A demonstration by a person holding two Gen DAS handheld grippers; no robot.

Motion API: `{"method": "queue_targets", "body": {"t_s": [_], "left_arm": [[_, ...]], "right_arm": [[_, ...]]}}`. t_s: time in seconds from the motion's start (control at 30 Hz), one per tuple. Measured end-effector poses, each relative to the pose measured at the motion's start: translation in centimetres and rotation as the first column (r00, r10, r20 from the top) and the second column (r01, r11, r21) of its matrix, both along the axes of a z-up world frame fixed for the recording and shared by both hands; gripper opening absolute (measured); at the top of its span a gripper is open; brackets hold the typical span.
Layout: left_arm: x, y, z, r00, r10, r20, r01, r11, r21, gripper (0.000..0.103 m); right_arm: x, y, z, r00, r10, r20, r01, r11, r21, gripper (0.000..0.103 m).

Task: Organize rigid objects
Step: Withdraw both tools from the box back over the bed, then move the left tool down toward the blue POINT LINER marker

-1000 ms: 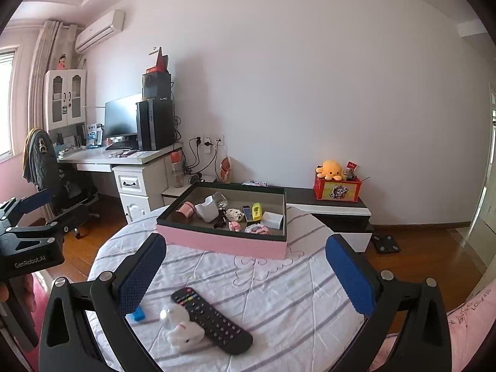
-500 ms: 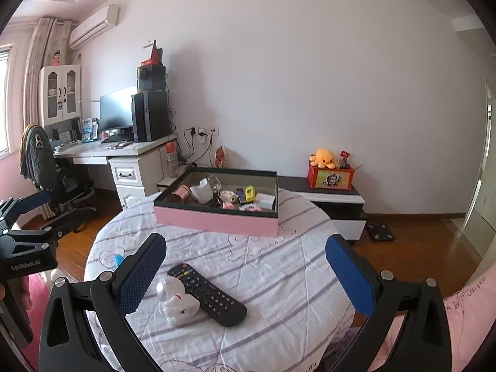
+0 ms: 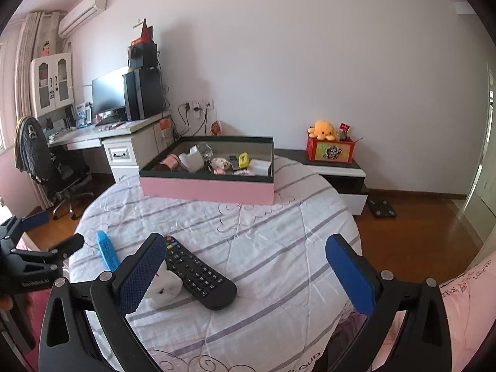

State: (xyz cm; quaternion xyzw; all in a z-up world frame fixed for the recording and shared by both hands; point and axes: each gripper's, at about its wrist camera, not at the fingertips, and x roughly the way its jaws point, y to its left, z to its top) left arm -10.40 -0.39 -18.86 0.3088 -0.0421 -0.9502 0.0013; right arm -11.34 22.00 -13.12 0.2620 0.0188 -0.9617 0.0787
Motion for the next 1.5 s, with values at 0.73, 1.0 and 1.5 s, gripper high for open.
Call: {"method": "queue_targets", "body": {"t_s": [0.73, 1.0, 1.5], "left_arm": [[-2.9, 0.5, -5.3, 0.986, 0.028, 0.167, -0.026, 1.0, -0.012, 0.103], [-3.3, 0.0, -5.7, 0.987, 0.016, 0.161, -0.009, 0.999, -0.043, 0.103], [-7.7, -2.3, -6.4, 0.972, 0.044, 0.23, -0.081, 0.985, 0.154, 0.103]], "right_arm": [[-4.4, -2.1, -8.7, 0.948, 0.205, 0.244, -0.238, 0.965, 0.112, 0.103], [-5.4, -2.6, -8.8, 0.942, 0.222, 0.252, -0.256, 0.961, 0.109, 0.103], [-7.0, -1.4, -7.8, 0.943, 0.224, 0.245, -0.242, 0.969, 0.047, 0.103]]}}
